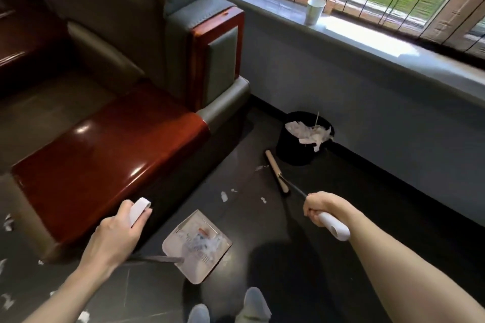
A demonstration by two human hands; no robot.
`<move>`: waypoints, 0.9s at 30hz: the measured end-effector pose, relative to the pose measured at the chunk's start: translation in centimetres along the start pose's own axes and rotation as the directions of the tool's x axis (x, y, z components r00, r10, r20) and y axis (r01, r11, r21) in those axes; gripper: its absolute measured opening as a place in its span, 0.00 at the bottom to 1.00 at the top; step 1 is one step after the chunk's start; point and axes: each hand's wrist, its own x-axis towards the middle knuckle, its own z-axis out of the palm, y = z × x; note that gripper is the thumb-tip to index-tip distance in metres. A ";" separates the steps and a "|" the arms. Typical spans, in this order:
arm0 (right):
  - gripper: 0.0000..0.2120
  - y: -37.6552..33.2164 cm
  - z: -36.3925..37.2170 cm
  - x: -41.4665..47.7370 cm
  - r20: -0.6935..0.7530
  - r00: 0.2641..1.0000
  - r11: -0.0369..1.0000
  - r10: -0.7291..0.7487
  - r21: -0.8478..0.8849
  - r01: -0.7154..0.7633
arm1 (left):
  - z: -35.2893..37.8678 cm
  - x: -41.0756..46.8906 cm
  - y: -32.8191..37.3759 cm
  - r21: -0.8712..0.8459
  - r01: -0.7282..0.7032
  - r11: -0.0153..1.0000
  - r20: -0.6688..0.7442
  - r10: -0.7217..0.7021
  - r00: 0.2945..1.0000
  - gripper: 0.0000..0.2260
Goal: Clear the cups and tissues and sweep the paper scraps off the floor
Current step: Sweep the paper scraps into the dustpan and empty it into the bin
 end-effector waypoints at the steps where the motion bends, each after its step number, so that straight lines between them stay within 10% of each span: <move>1: 0.16 -0.6 0.6 0.5 -0.009 1.000 0.999 -0.020 -0.028 0.019 | -0.1 0.5 -0.2 0.009 -0.005 1.000 0.003 0.005 1.000 0.14; 9: 0.38 -4.8 8.1 -0.7 0.039 0.989 0.840 -0.145 -0.523 0.144 | -0.2 6.3 -0.8 0.062 -0.109 0.992 0.021 0.108 0.994 0.11; 16: 0.37 -3.5 16.2 -6.8 0.135 0.985 0.785 -0.110 -0.596 0.169 | 0.5 7.0 -0.5 -0.146 -0.211 0.967 0.098 0.226 0.969 0.18; 27: 0.35 -1.2 18.4 -13.2 0.091 0.991 0.988 -0.093 -0.113 0.103 | -1.2 8.4 -2.3 -0.176 -0.362 0.915 0.165 0.390 0.906 0.14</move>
